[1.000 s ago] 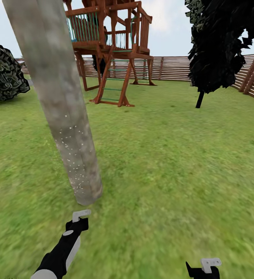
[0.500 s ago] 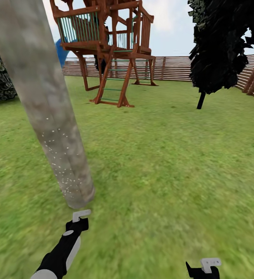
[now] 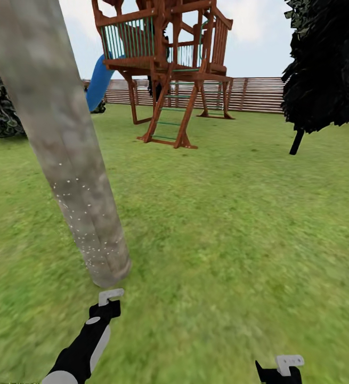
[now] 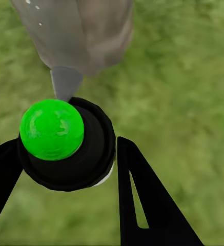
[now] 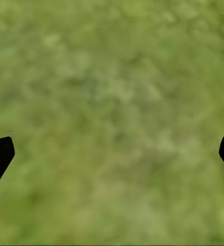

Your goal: In the garden, pick up the pesticide atomizer on the floor and spray pesticide onto both trees until each tree trunk is fully covered.

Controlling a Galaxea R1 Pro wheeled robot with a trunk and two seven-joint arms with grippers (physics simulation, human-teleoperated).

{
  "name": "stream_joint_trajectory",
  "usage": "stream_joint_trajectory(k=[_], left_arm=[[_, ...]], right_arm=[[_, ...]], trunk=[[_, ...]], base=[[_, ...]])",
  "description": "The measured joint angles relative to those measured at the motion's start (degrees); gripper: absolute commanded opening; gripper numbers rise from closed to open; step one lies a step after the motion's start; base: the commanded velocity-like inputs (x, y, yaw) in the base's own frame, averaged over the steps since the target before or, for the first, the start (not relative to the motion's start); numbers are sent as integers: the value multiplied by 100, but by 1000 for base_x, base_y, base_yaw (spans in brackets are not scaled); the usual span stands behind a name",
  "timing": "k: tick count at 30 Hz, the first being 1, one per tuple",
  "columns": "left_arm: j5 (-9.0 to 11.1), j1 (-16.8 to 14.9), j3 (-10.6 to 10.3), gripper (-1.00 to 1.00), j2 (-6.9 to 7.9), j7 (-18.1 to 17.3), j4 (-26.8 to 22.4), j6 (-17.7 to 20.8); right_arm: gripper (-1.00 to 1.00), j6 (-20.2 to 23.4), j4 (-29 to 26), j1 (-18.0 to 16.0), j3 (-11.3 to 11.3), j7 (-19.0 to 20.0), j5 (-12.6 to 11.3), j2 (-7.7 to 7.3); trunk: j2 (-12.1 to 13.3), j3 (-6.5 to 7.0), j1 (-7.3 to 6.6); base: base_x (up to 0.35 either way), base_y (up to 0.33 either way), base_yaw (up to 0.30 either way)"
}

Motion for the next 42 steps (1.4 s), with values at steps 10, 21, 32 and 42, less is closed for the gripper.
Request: stream_joint_trajectory(k=[10,21,32,42], left_arm=[[-7,-6,385,-100,5,3,0,4],[-12,-12,415,-100,-22,164,1,168],[-9,-14,350,-100,-32,328,0,513],[0,-15,350,-100,-32,328,0,511]], right_arm=[[100,0,-1,0,0,0,0,0],[100,0,0,0,0,0,0,0],[100,0,0,0,0,0,-1,0],[100,0,1,0,0,-3,0,0]], trunk=[[0,0,0],[0,0,0],[0,0,0],[0,0,0]], base=[[173,-249,140],[169,-247,230],[132,-251,136],[1,-272,209]])
